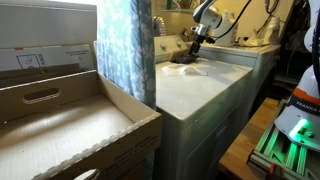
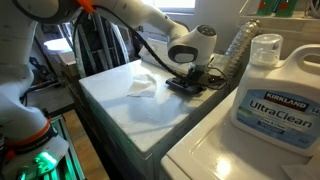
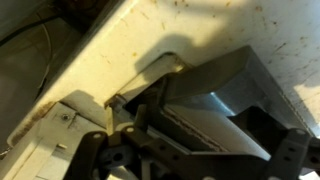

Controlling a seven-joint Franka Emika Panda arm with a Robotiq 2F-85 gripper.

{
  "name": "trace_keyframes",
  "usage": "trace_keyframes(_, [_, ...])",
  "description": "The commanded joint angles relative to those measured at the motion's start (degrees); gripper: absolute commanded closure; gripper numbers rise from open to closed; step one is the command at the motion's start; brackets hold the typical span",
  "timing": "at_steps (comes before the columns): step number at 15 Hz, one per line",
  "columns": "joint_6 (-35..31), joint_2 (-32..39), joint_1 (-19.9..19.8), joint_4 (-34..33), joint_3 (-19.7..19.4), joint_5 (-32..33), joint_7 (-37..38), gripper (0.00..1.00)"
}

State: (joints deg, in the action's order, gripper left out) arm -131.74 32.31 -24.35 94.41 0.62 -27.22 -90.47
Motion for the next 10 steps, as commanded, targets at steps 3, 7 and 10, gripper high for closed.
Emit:
trace_keyframes(3, [-11.87,3.35,1.29,0.16,1.10,-2.56,3.40,0.00])
trace_keyframes(7, [-19.04,5.24,1.16,-0.30,2.79,-1.38,6.70,0.00])
trace_keyframes(10, [-17.33,3.96,-0.12,0.00,3.87,-1.19,7.68,0.00])
